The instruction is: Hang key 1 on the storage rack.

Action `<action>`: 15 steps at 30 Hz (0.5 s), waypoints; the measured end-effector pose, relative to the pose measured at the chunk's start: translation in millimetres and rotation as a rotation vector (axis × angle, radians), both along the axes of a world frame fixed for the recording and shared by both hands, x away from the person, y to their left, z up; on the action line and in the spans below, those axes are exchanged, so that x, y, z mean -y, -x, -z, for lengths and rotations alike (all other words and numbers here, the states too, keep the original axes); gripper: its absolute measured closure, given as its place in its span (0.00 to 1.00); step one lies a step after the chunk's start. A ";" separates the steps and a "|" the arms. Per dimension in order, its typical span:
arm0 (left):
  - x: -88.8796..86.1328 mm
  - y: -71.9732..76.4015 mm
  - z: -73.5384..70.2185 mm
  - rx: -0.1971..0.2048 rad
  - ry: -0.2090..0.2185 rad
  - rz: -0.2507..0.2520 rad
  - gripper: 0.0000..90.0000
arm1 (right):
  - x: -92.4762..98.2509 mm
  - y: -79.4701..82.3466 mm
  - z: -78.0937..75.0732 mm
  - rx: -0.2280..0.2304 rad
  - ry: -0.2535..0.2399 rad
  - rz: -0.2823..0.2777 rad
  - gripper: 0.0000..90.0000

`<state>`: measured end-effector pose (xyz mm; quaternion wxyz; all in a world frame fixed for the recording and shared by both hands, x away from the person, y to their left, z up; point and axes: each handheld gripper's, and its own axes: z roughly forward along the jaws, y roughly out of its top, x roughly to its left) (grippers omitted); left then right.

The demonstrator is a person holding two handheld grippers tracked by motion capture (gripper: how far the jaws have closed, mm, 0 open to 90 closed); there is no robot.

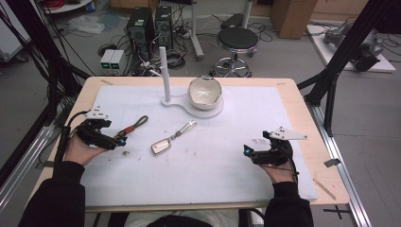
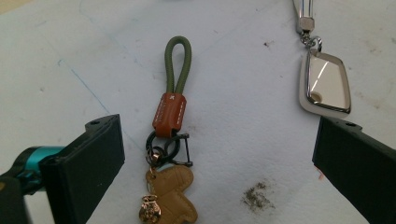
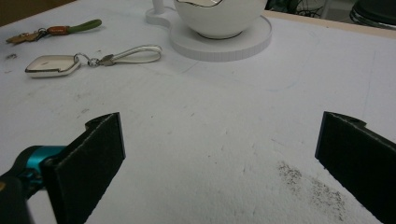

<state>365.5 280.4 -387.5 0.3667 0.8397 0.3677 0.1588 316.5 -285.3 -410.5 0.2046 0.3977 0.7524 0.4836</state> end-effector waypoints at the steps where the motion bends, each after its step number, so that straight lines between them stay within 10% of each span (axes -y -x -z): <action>1: 2.2 -3.0 -0.2 -0.005 -0.008 0.006 0.03 | 0.2 0.0 0.0 0.001 -0.001 0.000 0.01; 15: 12.0 -36.0 13.0 -0.108 -0.064 0.040 0.05 | -0.1 0.1 0.3 -0.004 -0.001 0.001 0.01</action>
